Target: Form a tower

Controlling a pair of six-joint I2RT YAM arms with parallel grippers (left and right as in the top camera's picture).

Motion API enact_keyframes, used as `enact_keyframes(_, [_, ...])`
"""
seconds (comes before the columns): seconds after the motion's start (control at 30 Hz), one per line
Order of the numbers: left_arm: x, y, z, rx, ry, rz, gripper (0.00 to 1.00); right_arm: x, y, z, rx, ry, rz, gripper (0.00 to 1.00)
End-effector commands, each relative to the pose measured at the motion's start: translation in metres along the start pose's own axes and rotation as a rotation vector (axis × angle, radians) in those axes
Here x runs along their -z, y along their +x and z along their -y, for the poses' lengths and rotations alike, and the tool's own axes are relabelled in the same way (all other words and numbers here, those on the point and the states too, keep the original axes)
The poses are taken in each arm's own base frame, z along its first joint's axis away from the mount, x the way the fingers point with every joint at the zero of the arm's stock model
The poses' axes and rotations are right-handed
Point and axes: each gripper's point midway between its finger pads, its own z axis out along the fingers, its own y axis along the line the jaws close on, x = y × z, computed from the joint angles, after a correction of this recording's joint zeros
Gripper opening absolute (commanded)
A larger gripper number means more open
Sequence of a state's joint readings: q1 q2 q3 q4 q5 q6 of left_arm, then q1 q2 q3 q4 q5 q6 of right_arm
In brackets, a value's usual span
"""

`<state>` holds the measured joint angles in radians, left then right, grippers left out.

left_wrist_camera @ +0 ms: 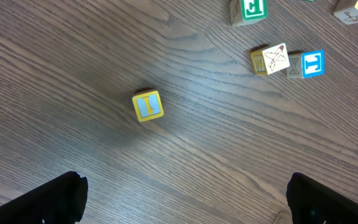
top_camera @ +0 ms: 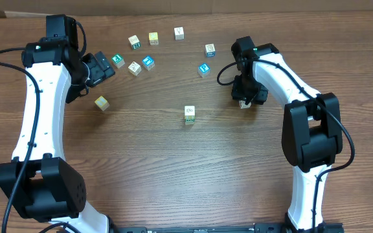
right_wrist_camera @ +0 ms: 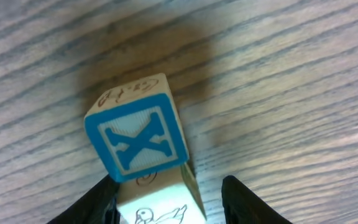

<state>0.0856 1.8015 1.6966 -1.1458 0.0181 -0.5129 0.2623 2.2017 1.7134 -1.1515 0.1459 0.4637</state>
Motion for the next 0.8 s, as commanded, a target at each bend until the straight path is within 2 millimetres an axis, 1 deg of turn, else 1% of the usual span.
enact_keyframes(0.0, [-0.004, 0.001, -0.001, -0.020, -0.012, -0.009, 0.99, 0.005, 0.006, -0.003, -0.001, -0.035, -0.024, 0.49])
enact_keyframes(0.23, [-0.004, 0.001, -0.001, -0.020, -0.012, -0.009, 0.99, 0.006, 0.019, -0.007, 0.002, -0.067, -0.087, 0.49])
enact_keyframes(0.57, [-0.004, 0.001, -0.001, -0.020, -0.012, -0.009, 1.00, 0.011, 0.036, -0.030, 0.011, -0.179, -0.166, 0.49])
enact_keyframes(0.77, [-0.004, 0.001, -0.001, -0.020, -0.012, -0.009, 1.00, 0.012, 0.042, -0.039, 0.036, -0.183, -0.168, 0.51])
